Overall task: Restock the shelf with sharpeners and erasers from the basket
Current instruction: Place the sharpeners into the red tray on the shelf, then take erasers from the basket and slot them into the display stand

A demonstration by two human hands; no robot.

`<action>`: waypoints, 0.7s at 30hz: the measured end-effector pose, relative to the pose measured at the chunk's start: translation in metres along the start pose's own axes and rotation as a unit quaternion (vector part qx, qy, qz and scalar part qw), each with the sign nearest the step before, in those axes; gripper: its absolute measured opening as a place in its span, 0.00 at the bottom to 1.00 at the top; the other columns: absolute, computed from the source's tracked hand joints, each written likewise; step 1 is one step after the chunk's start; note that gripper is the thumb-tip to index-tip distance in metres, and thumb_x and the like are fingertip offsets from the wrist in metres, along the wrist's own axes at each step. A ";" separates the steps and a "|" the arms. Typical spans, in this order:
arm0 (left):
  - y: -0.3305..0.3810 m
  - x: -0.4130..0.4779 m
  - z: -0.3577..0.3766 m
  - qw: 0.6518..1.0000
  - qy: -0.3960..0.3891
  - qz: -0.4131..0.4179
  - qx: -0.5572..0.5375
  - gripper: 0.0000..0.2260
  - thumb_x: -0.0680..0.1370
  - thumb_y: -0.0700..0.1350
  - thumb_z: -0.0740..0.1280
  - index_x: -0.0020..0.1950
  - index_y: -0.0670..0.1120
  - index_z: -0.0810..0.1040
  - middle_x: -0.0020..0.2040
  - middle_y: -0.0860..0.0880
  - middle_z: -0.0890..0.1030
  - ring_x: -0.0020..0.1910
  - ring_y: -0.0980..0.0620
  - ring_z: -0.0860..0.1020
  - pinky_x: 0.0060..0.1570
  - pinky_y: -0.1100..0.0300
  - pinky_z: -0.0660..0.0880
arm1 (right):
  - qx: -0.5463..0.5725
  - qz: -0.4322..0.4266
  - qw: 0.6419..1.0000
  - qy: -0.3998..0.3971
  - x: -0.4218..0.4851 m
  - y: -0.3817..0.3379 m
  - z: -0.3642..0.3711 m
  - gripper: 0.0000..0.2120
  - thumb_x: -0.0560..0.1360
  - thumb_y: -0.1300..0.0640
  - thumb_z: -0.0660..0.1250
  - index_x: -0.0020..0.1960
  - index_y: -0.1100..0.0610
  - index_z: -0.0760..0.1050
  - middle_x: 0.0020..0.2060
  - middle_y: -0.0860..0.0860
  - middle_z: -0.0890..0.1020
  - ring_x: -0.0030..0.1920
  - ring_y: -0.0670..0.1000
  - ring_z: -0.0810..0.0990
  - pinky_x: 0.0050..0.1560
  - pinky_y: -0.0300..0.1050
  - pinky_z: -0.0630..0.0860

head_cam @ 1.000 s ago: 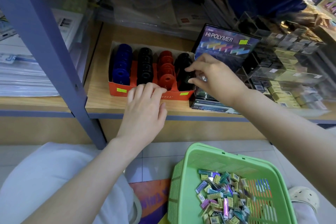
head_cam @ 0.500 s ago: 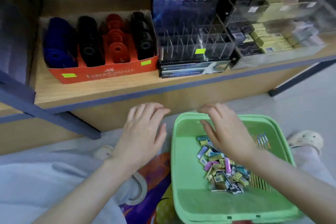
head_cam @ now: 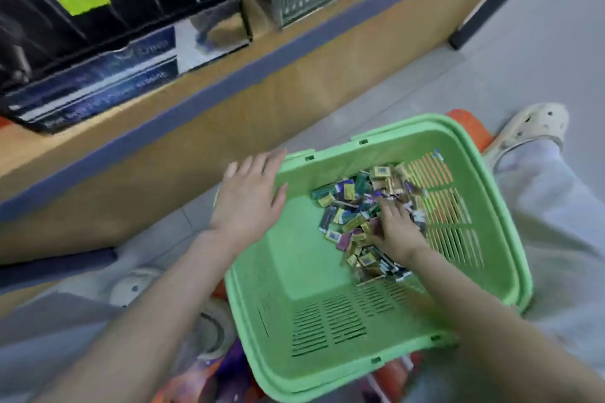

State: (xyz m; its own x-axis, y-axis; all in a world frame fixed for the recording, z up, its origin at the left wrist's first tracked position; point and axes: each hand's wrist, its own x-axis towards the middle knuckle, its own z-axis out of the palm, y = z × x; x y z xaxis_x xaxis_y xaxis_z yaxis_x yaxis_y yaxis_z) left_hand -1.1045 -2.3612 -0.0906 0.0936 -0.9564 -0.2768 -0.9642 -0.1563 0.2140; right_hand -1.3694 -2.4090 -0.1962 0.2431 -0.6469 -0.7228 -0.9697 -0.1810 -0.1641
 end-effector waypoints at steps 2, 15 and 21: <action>-0.002 0.002 0.006 1.000 0.014 0.008 0.022 0.23 0.80 0.51 0.56 0.74 0.44 0.64 0.65 0.45 0.74 0.61 0.45 0.73 0.59 0.51 0.66 | -0.056 0.007 0.998 0.014 0.007 0.000 0.011 0.44 0.75 0.42 0.65 0.77 0.54 0.41 0.76 0.54 0.53 0.75 0.60 0.50 0.73 0.58 0.57; -0.004 -0.036 0.021 0.995 0.075 -0.025 -0.062 0.25 0.76 0.52 0.56 0.68 0.41 0.71 0.58 0.43 0.77 0.55 0.46 0.72 0.54 0.55 0.61 | 0.162 -0.013 0.987 -0.003 0.011 0.003 0.012 0.17 0.76 0.58 0.67 0.62 0.62 0.71 0.54 0.58 0.78 0.48 0.53 0.77 0.56 0.49 0.76; 0.040 -0.048 0.033 0.967 0.037 0.042 -0.249 0.17 0.80 0.47 0.55 0.67 0.47 0.71 0.64 0.52 0.71 0.63 0.61 0.64 0.69 0.61 0.58 | 0.202 -0.091 0.974 0.043 -0.013 -0.009 -0.010 0.15 0.76 0.63 0.66 0.38 0.48 0.65 0.33 0.45 0.70 0.32 0.42 0.70 0.36 0.33 0.67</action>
State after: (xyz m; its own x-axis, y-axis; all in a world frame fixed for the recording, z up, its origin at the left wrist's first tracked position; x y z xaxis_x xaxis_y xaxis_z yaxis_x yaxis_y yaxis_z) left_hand -1.1556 -2.3136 -0.0998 0.0550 -0.9832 -0.1743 -0.7322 -0.1584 0.6624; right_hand -1.3636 -2.4059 -0.1784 0.3959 -0.6946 -0.6006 -0.8367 -0.0034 -0.5477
